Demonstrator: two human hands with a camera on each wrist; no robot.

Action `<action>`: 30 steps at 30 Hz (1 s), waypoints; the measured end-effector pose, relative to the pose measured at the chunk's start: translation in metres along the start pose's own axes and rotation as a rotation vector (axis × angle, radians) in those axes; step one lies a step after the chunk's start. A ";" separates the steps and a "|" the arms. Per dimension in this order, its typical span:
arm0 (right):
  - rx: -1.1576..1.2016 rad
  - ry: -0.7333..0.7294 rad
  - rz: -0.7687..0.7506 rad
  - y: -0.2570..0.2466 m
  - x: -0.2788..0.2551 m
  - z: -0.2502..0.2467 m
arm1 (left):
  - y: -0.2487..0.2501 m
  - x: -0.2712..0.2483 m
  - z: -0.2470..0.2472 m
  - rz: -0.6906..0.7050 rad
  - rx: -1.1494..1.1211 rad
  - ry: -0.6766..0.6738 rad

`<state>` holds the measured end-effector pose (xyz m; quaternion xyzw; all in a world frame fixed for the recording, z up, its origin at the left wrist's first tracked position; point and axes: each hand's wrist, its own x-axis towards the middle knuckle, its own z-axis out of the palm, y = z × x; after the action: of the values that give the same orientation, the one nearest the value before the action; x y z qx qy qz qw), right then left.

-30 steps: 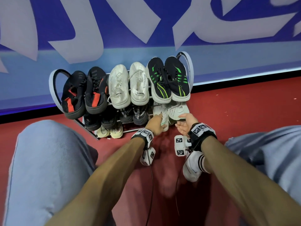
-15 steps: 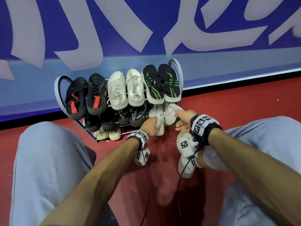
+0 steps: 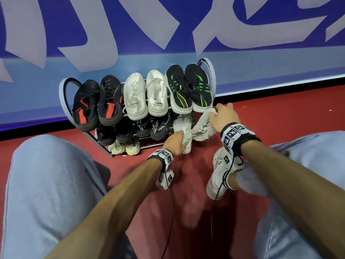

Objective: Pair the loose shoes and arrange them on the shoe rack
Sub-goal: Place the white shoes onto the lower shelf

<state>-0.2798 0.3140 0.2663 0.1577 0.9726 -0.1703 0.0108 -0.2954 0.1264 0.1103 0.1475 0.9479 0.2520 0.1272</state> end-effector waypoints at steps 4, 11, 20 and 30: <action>0.265 0.004 0.042 0.010 0.004 0.011 | 0.000 -0.002 0.004 0.018 0.012 -0.007; 0.609 0.192 0.156 0.020 -0.004 0.027 | 0.001 -0.007 0.003 -0.005 0.003 0.024; 0.835 0.101 0.182 0.020 -0.003 0.032 | 0.002 -0.009 0.001 0.009 0.013 0.039; 0.860 -0.102 -0.173 0.007 -0.006 0.050 | 0.003 -0.010 -0.001 0.067 -0.052 0.023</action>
<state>-0.2734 0.3014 0.2173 0.0574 0.8211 -0.5674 -0.0222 -0.2861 0.1251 0.1144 0.1727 0.9370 0.2823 0.1118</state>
